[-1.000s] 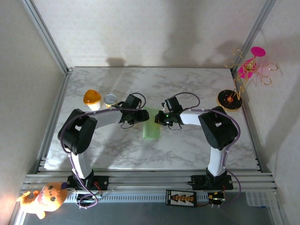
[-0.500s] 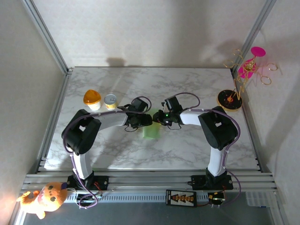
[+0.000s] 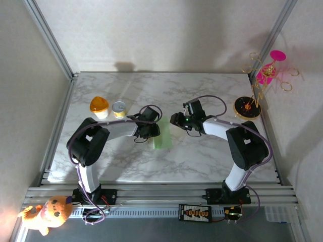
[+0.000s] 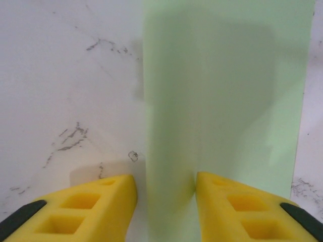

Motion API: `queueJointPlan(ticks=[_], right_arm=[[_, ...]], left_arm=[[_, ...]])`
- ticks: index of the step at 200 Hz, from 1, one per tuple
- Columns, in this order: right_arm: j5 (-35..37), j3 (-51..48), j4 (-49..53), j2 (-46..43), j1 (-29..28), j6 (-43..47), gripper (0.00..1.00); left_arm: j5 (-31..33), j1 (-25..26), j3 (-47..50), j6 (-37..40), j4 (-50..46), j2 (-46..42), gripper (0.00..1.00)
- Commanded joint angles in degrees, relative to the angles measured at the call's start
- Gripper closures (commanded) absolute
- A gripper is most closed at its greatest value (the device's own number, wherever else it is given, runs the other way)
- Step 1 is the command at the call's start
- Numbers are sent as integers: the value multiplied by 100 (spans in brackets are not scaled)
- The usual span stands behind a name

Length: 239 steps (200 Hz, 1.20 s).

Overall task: Fold a paper plane with a square sheet of paper (pick it up from the middle)
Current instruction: First fold in half a square sheet of paper at the center of the table.

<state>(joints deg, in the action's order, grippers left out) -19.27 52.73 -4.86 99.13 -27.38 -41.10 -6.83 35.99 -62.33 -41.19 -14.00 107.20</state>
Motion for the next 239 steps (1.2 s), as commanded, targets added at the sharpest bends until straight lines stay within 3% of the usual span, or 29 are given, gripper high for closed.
queueJointPlan(ticks=[1, 62, 114, 239], right_arm=[[128, -132, 68, -64, 36, 185, 61], [-414, 99, 5, 442, 25, 312, 62], [-654, 211, 36, 644, -22, 365, 66], [-612, 176, 47, 581, -80, 331, 68]], left_arm=[[367, -47, 317, 148, -205, 519, 63], [87, -247, 353, 686, -250, 508, 69], [-100, -312, 272, 883, -217, 655, 66], [86, -303, 344, 375, -347, 935, 66]])
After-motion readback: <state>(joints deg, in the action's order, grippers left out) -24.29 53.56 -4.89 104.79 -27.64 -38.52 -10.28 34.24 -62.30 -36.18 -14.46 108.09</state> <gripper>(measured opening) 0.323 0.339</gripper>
